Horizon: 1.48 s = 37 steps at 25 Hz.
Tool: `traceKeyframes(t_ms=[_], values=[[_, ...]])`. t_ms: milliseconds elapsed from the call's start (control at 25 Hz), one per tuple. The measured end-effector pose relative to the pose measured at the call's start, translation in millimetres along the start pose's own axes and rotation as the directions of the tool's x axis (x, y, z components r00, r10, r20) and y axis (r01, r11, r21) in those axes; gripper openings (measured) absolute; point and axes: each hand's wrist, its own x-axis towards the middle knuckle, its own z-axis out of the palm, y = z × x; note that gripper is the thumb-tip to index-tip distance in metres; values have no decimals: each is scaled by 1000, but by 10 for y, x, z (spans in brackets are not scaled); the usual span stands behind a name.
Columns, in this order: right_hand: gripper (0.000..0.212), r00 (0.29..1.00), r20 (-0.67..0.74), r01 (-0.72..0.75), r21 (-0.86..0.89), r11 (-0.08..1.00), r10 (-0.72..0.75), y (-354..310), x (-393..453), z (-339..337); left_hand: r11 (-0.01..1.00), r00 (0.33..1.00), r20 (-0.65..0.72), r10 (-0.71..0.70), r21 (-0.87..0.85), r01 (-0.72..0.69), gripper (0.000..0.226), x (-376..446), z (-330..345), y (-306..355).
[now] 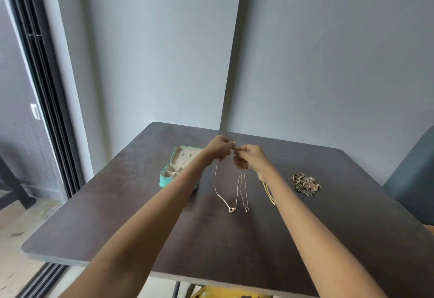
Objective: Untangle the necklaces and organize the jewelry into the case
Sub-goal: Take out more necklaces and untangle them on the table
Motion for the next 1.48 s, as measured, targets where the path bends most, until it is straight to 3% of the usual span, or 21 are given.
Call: traceKeyframes(t_ms=[120,200,280,400,480,600,720,800,880,1040,1240,1480], values=[[31,990,-141,-27,-236,971,-7,190,288,96,989,997,33,-66,132,61,30,297,35,-87],[30,984,-178,-74,-300,951,20,347,492,115,975,995,32,-99,202,91,26,459,48,-157],[21,982,-182,-106,-357,928,42,412,629,153,945,996,12,-92,316,84,31,633,72,-266],[3,990,-137,-85,-515,853,16,417,828,190,901,996,-5,-89,427,83,11,804,73,-380],[14,994,-108,-51,-635,771,-23,441,943,214,866,997,-32,-68,494,75,6,884,54,-420],[19,994,-84,-16,-750,661,-72,458,1009,230,811,998,-51,-29,583,53,19,979,48,-444],[25,971,-140,20,-759,651,-192,457,958,189,775,997,-76,10,631,41,27,1060,91,-486],[27,926,-254,27,-695,719,-280,441,826,131,741,997,-65,37,671,16,26,1055,102,-514],[28,886,-282,76,-693,717,-368,488,629,115,696,998,-43,41,718,3,24,994,113,-530],[39,761,-101,330,-790,517,-641,703,156,113,512,985,-56,166,858,-37,25,713,167,-466],[38,623,195,561,-786,259,-757,785,-362,116,355,976,-81,204,935,3,36,495,261,-471],[39,654,163,524,-802,287,-739,823,-540,177,343,990,-102,101,937,62,40,421,230,-487]])
